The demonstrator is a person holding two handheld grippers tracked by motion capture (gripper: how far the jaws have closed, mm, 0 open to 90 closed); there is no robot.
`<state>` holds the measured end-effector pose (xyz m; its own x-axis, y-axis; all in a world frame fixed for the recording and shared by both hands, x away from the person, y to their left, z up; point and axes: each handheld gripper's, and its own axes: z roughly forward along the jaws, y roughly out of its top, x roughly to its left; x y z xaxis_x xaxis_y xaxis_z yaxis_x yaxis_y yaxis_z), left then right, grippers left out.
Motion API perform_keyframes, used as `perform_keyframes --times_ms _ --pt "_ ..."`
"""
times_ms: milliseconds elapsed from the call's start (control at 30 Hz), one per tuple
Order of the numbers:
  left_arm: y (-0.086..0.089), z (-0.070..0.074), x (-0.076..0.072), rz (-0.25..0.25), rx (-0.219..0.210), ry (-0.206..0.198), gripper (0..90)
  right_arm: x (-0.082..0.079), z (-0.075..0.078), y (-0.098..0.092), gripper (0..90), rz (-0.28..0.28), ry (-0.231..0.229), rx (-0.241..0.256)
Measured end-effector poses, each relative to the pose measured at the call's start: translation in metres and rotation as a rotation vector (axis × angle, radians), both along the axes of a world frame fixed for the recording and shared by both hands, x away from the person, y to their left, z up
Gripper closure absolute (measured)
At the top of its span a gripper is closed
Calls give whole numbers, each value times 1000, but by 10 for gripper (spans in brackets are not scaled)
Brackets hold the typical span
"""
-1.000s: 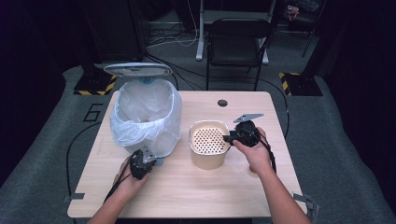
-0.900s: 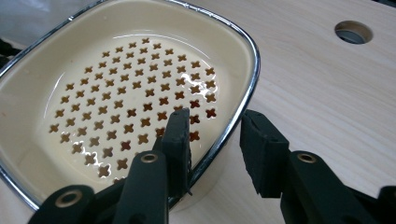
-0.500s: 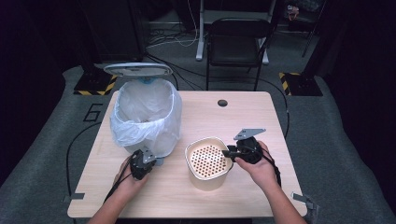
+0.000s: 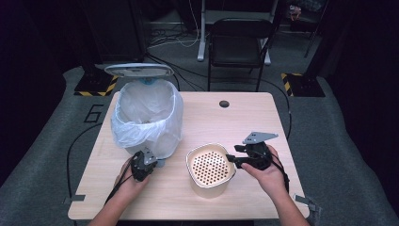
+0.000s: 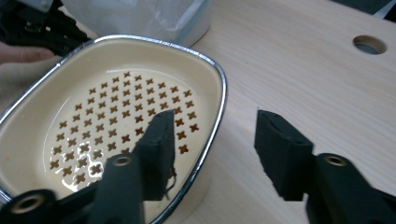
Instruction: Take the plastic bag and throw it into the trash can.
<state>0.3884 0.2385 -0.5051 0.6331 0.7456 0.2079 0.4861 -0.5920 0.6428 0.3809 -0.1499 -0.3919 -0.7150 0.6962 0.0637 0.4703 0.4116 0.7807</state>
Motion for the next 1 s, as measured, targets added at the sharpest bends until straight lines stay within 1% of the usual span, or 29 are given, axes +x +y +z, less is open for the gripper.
perform_keyframes --times_ms 67,167,200,300,367,400,433,467,533,567,600,633,700,767,800,900,933,1000 --pt "0 0 0 -2 -2 2 900 0 4 -5 373 -18 -16 11" --pt "0 0 0 -2 -2 2 900 1 7 -14 317 -40 -19 33" --pt "0 0 0 -2 -3 2 900 1 7 -16 292 -43 -24 34" --pt "0 0 0 -3 0 2 900 1 7 -22 263 -63 -33 28" --pt "0 0 0 -4 0 2 900 0 6 -26 224 -67 -25 33" --pt "1 1 1 -11 3 15 900 0 6 -27 201 -70 -21 28" --pt "1 1 1 -11 3 13 900 -1 5 -28 193 -77 -22 21" --pt "1 1 0 0 11 0 900 -1 4 -30 184 -77 -24 25" --pt "1 1 0 -2 11 1 900 -1 3 -33 148 -85 -12 31" --pt "2 2 1 -10 9 10 900 -1 2 -35 145 -94 -12 31" --pt "1 1 1 -9 -4 11 900 -2 1 -37 141 -101 -12 33" --pt "2 2 1 -3 8 5 900 -2 1 -38 137 -105 -12 34" --pt "2 1 1 -3 8 3 900 -4 1 -42 116 -130 -34 29" --pt "2 1 1 -5 7 5 900 -5 1 -45 68 -147 -34 30" --pt "2 1 1 -3 8 1 900 -6 1 -48 44 -166 -38 36" --pt "2 2 1 -5 10 7 900 -6 0 -54 0 -188 -32 42" --pt "2 1 1 -5 7 2 900 -7 0 -57 0 -185 -33 49" --pt "2 1 1 -7 6 5 900 -8 0 -61 0 -196 -26 65"
